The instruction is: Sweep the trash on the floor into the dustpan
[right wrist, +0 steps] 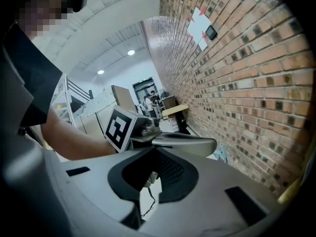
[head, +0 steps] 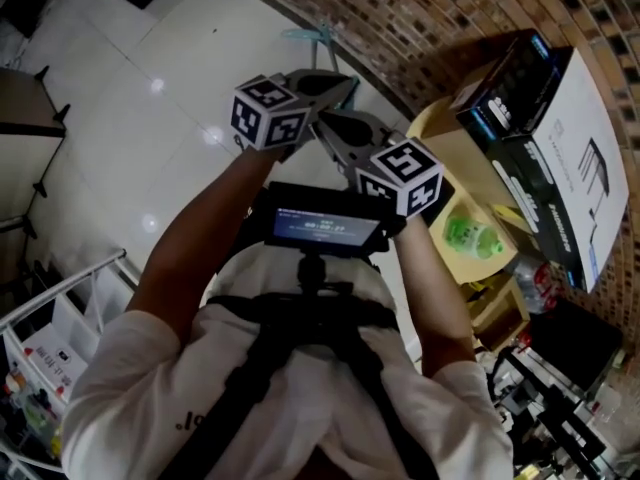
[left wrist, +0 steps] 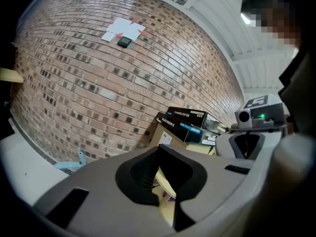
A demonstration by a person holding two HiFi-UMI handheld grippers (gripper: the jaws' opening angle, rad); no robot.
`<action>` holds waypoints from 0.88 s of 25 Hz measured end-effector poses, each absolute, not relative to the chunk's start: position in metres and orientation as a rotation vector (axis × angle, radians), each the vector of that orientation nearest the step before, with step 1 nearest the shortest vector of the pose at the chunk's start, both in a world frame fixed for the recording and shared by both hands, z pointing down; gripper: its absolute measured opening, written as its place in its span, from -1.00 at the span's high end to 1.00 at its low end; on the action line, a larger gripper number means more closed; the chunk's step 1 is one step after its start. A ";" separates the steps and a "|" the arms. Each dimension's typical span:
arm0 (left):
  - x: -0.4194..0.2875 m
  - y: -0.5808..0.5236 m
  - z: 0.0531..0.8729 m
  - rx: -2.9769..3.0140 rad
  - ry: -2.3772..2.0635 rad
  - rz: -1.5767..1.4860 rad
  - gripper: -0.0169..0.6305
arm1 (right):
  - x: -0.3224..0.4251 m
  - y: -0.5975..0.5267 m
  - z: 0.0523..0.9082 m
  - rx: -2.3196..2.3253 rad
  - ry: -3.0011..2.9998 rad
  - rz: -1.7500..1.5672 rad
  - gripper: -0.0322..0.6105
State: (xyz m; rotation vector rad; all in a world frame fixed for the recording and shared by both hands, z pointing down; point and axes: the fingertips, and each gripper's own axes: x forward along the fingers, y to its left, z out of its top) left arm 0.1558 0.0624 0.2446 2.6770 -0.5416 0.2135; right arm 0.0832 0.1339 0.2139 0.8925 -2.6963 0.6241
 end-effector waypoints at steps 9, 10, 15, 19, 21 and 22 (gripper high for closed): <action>0.100 0.065 0.225 2.627 -0.569 0.067 0.94 | 0.139 0.122 0.201 1.201 -2.549 0.512 0.89; 0.093 0.069 0.220 2.633 -0.567 0.051 0.94 | 0.147 0.121 0.200 1.240 -2.545 0.524 0.89; 0.066 0.094 0.202 2.654 -0.547 -0.003 0.94 | 0.175 0.118 0.199 1.383 -2.543 0.524 0.90; 0.055 0.114 0.193 2.675 -0.518 0.003 0.94 | 0.187 0.125 0.203 1.442 -2.498 0.550 0.90; 0.051 0.121 0.191 2.678 -0.516 0.008 0.94 | 0.190 0.127 0.205 1.455 -2.495 0.563 0.90; 0.049 0.124 0.191 2.678 -0.517 0.010 0.94 | 0.191 0.127 0.206 1.461 -2.494 0.568 0.90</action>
